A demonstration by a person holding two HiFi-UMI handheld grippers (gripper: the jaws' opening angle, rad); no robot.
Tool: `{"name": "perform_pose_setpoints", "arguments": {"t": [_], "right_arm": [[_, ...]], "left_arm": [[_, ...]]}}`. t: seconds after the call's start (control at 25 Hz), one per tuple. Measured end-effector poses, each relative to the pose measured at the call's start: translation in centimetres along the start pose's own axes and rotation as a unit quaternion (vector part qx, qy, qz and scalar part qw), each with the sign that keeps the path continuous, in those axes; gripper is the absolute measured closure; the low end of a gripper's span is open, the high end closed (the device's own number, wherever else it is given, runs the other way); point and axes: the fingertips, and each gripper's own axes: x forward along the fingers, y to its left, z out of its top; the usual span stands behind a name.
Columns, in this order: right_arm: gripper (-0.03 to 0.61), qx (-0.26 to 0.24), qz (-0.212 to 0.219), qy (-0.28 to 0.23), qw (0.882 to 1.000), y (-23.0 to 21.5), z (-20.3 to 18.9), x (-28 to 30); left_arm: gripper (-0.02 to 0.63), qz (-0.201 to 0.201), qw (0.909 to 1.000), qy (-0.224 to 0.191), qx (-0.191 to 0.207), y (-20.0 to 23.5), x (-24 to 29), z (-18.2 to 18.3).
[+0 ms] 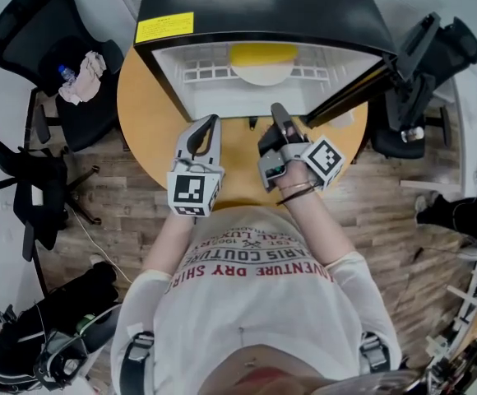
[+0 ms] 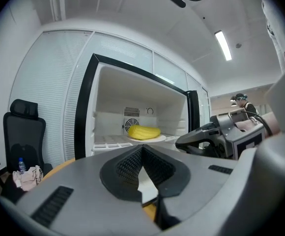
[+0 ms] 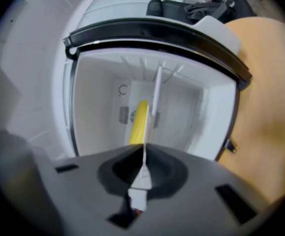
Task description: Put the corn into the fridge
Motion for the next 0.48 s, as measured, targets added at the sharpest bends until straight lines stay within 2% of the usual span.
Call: {"name": "perform_pose_setpoints", "arguments": {"t": [0.16,0.32,0.4,0.48], "right_arm": [[0.549,-0.062,0.005,0.025,0.998,0.0,-0.6,-2.1],[0.551,-0.130,-0.002,0.054,0.990,-0.5,-1.7,-4.7],[0.551,-0.162,0.010,0.067,0.984,-0.4,-2.3,-5.6],[0.551,-0.210,0.026,0.083,0.974,-0.3,-2.5,-6.3]], "left_arm": [[0.588,0.000,1.0000,-0.001,0.001,-1.6,-0.7,0.6],[0.588,0.003,1.0000,0.001,-0.002,-3.3,-1.4,0.7],[0.588,0.004,1.0000,0.002,-0.002,-3.9,-1.7,0.7],[0.588,0.006,1.0000,0.004,-0.002,-4.5,-2.0,0.6]]}}
